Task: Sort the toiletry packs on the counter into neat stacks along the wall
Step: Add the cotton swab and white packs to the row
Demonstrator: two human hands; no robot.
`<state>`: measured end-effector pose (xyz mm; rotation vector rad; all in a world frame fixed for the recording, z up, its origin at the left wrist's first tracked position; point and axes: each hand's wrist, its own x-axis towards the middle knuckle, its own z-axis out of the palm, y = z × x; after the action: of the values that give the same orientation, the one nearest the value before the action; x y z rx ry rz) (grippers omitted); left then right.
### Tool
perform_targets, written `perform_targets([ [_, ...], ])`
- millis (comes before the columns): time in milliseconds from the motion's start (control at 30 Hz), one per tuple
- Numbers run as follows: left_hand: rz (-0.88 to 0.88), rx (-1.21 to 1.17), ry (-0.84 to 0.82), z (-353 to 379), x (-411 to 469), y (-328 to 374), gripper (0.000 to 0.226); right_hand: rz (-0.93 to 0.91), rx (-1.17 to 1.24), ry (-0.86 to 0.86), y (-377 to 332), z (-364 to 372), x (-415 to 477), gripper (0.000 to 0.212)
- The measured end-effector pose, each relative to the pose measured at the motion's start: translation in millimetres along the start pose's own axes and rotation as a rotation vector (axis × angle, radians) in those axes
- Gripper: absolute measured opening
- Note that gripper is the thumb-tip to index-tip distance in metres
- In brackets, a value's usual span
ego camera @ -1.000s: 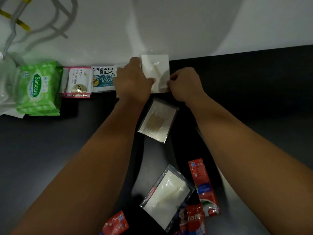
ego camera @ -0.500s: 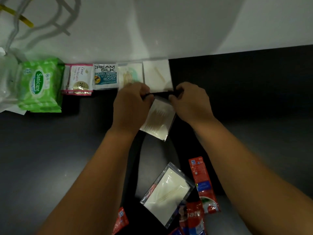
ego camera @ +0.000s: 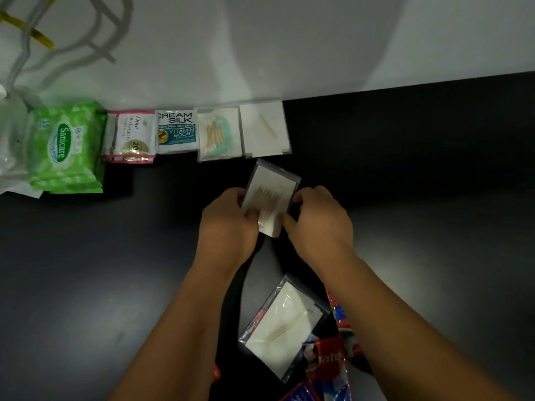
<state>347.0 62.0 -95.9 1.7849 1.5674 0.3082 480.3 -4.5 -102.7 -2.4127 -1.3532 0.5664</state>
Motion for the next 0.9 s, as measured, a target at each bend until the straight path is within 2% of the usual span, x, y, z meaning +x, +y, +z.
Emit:
perform_targets([
  [167, 0.057, -0.028, -0.022, -6.2, 4.7, 1.9, 0.006, 0.022, 0.095, 0.010, 3.3, -0.1, 1.6, 0.026],
  [333, 0.142, -0.238, 0.037, -11.3, 23.1, 15.1, 0.008, 0.111, 0.355, -0.081, 2.9, -11.3, 20.9, 0.014],
  [467, 0.206, -0.214, 0.192, -13.3, 46.2, 20.7, 0.022, 0.089, 0.479, -0.063, -6.7, -25.0, 41.5, 0.018],
  [600, 0.314, -0.164, 0.321, -21.1, 64.2, 26.8, 0.026, 0.066, 0.541, 0.010, -16.7, -32.9, 65.2, 0.016],
  [733, 0.321, -0.119, 0.337, -24.8, 82.5, 36.6, 0.028, 0.087, 0.530, 0.024, -21.6, -39.5, 87.7, 0.012],
  [833, 0.247, -0.116, 0.316, -21.9, 96.8, 41.1, 0.032, 0.052, 0.382, 0.073, -22.8, -39.2, 103.4, 0.011],
  [900, 0.255, -0.038, 0.318, -16.8, 108.1, 37.9, 0.027, 0.054, 0.289, 0.079, -23.2, -36.6, 112.9, 0.012],
])
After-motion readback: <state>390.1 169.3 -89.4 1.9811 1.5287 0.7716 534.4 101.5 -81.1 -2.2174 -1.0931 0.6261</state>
